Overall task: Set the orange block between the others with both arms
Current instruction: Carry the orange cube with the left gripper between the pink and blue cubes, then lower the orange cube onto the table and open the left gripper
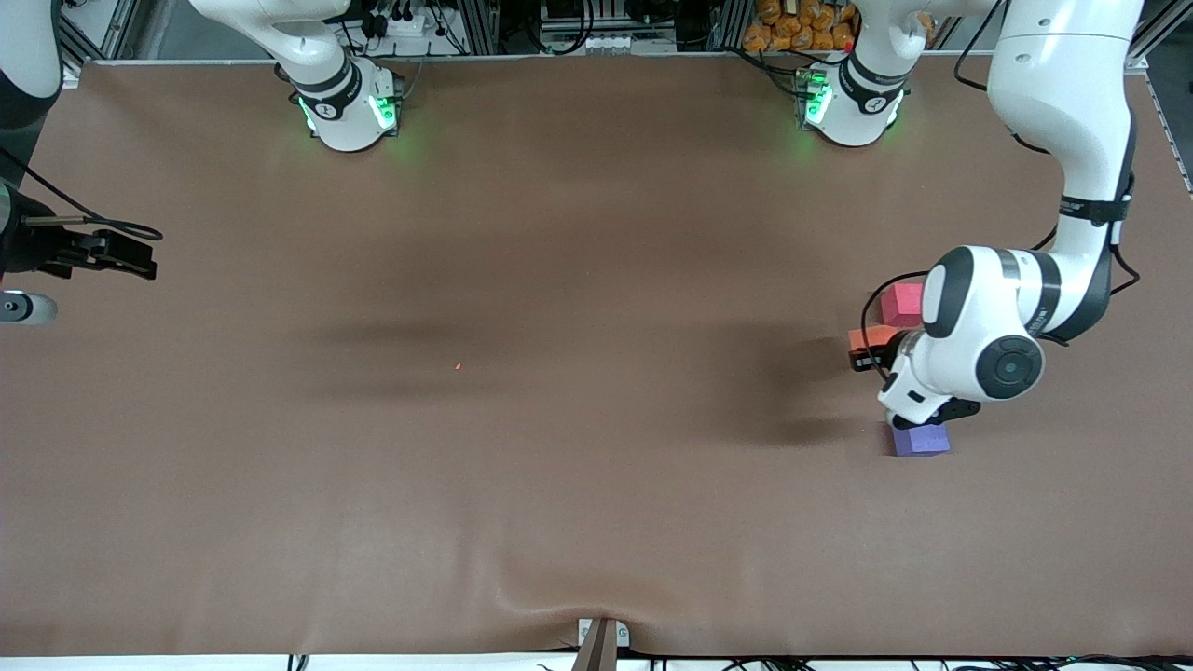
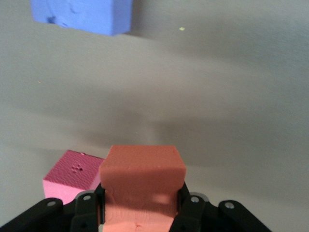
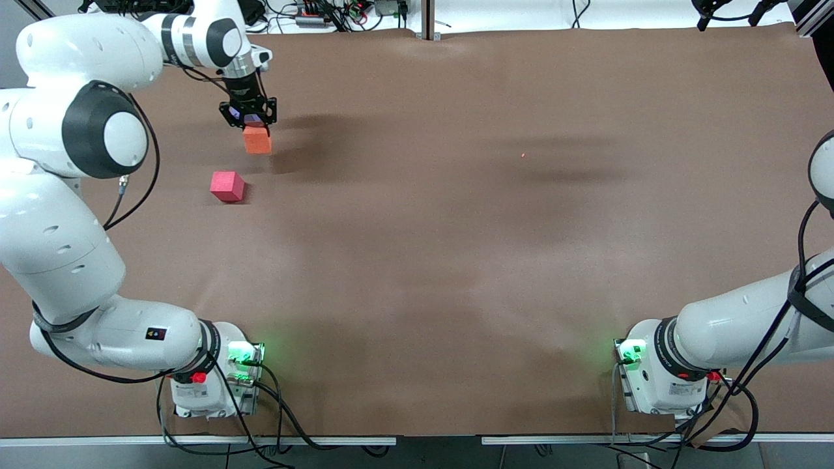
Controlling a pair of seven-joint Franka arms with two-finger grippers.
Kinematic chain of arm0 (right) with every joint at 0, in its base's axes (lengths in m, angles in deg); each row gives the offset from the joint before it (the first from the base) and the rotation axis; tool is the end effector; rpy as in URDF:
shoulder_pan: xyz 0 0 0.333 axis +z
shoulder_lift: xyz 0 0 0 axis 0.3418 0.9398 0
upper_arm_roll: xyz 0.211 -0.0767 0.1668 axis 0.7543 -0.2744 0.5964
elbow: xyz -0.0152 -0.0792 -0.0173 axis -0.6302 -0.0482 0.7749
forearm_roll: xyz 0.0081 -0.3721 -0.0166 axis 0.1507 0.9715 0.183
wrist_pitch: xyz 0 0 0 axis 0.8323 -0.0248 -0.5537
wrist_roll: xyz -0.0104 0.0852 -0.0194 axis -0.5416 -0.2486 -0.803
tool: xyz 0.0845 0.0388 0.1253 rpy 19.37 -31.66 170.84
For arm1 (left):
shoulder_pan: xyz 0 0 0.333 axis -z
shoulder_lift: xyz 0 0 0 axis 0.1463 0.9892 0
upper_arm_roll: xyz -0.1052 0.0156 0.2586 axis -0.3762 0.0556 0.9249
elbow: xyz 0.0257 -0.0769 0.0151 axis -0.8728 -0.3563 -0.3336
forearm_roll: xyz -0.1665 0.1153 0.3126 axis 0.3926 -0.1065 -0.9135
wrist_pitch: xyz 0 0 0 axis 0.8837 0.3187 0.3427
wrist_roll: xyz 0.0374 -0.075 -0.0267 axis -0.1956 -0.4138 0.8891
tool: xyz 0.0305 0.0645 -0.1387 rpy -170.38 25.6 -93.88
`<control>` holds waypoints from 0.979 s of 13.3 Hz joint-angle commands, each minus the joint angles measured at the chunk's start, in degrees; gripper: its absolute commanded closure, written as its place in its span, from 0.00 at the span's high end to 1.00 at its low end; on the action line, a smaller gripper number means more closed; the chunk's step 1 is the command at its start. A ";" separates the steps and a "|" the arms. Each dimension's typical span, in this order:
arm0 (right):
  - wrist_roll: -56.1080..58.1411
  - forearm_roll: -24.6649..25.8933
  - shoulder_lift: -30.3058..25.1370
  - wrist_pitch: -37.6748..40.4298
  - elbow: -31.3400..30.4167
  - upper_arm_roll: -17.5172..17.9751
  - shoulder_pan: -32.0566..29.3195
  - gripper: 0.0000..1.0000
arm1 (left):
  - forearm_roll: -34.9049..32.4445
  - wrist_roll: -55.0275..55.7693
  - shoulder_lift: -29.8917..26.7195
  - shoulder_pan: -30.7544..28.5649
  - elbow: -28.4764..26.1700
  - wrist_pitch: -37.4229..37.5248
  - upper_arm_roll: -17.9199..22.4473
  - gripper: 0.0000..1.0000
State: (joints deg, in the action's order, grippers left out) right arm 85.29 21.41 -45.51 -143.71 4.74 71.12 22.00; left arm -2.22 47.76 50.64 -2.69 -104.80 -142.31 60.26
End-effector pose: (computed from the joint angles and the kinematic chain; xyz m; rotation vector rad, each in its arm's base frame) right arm 0.5465 -0.0254 0.5101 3.0642 -0.0037 -0.2409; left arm 0.5620 -0.0667 0.1935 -3.0145 -0.3118 0.5241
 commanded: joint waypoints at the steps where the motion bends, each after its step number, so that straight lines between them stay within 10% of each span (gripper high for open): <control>1: -0.20 -1.90 -0.32 1.50 1.01 -0.10 -1.21 1.00 | -0.97 -4.59 -1.65 -3.87 -3.70 -3.74 -0.72 0.00; 13: -0.11 -5.07 -0.41 3.88 1.10 -0.01 -2.54 1.00 | -0.97 -10.32 -0.87 -8.71 -9.42 -19.83 -0.72 0.00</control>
State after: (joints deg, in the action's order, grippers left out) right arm 85.30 16.94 -45.51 -140.76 5.31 70.64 19.99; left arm -2.24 38.89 50.64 -10.32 -112.93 -160.56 60.18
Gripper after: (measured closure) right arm 0.000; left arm 0.467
